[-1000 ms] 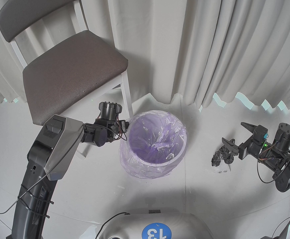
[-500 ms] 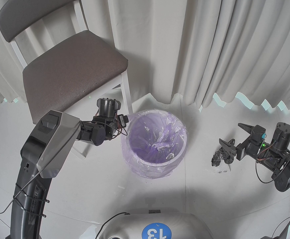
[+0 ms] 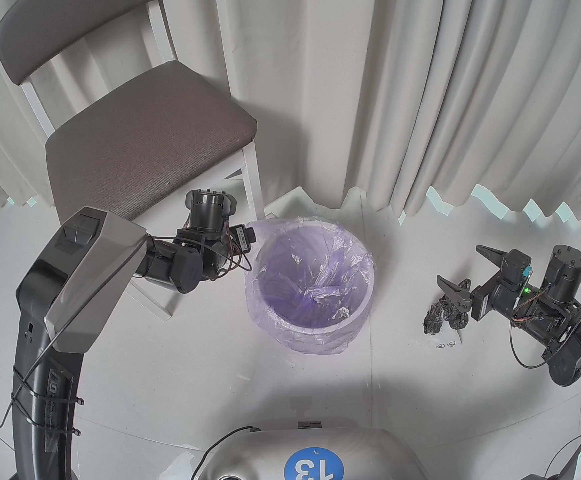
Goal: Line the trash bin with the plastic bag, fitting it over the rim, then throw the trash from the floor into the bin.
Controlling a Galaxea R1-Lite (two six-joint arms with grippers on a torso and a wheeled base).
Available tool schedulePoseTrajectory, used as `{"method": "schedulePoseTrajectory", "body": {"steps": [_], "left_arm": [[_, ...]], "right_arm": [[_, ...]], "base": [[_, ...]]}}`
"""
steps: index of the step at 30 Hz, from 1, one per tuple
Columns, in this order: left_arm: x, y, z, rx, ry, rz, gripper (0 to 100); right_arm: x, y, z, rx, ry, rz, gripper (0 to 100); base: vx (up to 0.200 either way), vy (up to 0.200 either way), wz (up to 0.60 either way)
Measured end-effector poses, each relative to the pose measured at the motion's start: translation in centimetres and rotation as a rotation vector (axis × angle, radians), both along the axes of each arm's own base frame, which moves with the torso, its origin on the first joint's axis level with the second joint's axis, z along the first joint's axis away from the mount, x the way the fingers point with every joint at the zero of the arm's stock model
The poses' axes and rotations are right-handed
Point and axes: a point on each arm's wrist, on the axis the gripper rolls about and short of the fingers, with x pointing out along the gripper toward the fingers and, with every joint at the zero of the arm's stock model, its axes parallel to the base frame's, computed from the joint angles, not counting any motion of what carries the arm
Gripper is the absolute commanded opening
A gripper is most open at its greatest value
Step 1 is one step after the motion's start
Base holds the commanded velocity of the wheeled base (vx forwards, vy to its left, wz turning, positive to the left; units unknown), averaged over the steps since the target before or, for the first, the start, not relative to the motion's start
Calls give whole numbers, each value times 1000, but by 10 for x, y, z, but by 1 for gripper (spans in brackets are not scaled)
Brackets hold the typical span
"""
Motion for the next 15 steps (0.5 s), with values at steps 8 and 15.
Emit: {"method": "schedulePoseTrajectory", "body": {"steps": [8, 15], "left_arm": [[-11, 4, -14, -30, 78, -91, 100], [-28, 24, -1, -110, 33, -139, 100]], "right_arm": [[-1, -1, 1, 2, -8, -2, 100], [0, -2, 1, 3, -11, -4, 100]], "base": [[0, 0, 0], [0, 0, 0]]}}
